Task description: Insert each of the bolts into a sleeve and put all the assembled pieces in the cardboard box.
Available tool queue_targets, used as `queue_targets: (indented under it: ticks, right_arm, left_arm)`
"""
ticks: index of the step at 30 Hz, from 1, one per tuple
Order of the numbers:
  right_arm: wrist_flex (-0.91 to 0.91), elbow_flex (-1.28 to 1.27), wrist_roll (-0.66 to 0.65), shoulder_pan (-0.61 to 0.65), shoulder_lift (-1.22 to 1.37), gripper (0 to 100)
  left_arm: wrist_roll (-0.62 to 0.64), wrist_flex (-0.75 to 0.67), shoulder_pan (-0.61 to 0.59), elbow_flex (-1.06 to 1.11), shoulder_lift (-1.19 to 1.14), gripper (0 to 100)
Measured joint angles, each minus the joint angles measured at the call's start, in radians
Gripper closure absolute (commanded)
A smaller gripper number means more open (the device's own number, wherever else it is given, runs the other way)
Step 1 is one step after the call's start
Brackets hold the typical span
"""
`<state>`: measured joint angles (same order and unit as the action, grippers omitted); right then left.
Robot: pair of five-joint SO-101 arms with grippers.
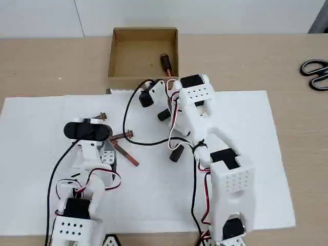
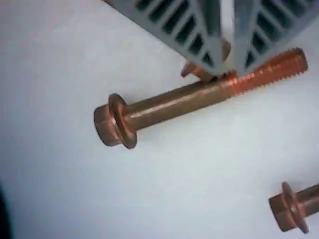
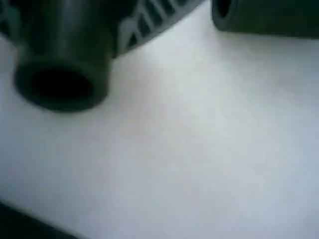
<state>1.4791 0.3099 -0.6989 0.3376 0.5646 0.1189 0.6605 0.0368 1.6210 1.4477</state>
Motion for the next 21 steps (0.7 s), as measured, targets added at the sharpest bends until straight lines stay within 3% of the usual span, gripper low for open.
queue_targets:
  ticks: [9, 17, 21]
  right_arm:
    - [0.068, 0.034, 0.006, 0.008, -0.057, 98.9]
    - [0.190, 0.114, 0.164, 0.011, -0.242, 99.5]
    - [0.196, 0.095, 0.242, -0.028, -0.374, 99.5]
  left_arm:
    - [0.000, 0.000, 0.000, 0.000, 0.000, 99]
    - [-0.002, 0.000, 0.000, 0.000, 0.000, 99]
    - [-0.130, 0.031, -0.008, -0.003, 0.000, 99]
